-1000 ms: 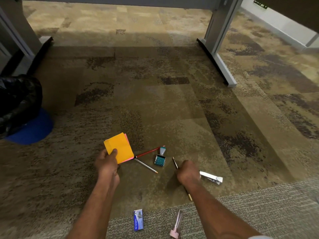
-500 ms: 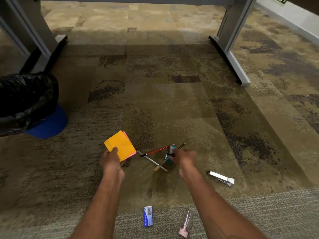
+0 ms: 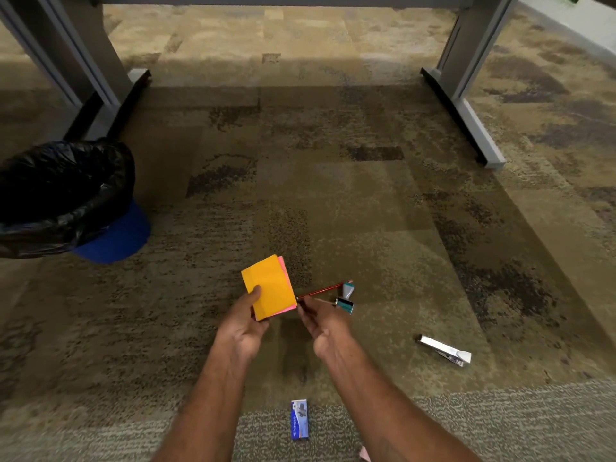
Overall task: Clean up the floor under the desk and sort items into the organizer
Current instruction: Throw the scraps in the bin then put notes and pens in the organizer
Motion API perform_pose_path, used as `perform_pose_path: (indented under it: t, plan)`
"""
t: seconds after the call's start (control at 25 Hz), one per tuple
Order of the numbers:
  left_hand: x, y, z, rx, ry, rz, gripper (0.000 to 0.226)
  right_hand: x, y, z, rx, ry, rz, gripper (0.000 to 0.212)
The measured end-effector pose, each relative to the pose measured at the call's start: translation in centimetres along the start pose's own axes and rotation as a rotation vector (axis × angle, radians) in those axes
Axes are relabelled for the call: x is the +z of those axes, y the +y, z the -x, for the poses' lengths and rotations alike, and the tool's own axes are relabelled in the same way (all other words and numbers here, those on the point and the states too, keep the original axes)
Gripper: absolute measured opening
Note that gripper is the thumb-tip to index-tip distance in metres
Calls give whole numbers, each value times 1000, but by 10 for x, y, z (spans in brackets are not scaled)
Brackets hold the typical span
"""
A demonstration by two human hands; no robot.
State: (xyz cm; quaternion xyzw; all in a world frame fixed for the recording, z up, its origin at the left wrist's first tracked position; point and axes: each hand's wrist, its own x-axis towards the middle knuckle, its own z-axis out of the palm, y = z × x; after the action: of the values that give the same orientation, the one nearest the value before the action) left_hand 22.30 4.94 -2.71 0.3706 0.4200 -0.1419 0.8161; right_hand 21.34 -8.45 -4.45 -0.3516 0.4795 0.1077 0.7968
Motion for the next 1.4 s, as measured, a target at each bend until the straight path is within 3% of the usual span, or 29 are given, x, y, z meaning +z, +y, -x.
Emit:
perform_pose_path:
  t: [0.16,0.28,0.4,0.6,0.84,0.96,1.08,1.16,1.28,1.4]
  plan:
    - [-1,-3,-5,88,63,-141,22,3,8,6,-41,-4,68,14]
    - [-9,2,-6,224,81,-271,25,3,1,5,-155,-16,182,13]
    - [-15,3,2,275,-32,-452,16,1,-8,3,-219,-20,263,26]
    - [-28,-5,8,161,-229,-639,23,2,-14,-1,-199,18,412,32]
    - [-38,0,11,127,-248,-664,21,7,-14,-5,-149,-87,468,39]
    - [-42,-3,16,93,-256,-635,22,12,-11,-7,-148,-133,456,32]
    - [-42,-5,19,104,-223,-532,17,10,-2,-13,-269,96,465,35]
    - [-45,-5,17,127,-176,-465,17,2,1,-18,-392,282,710,30]
    - [-53,-4,19,144,-143,-421,20,0,6,-25,-438,312,965,32]
    - [-58,-3,25,155,-163,-401,21,9,7,-32,-446,271,1017,32]
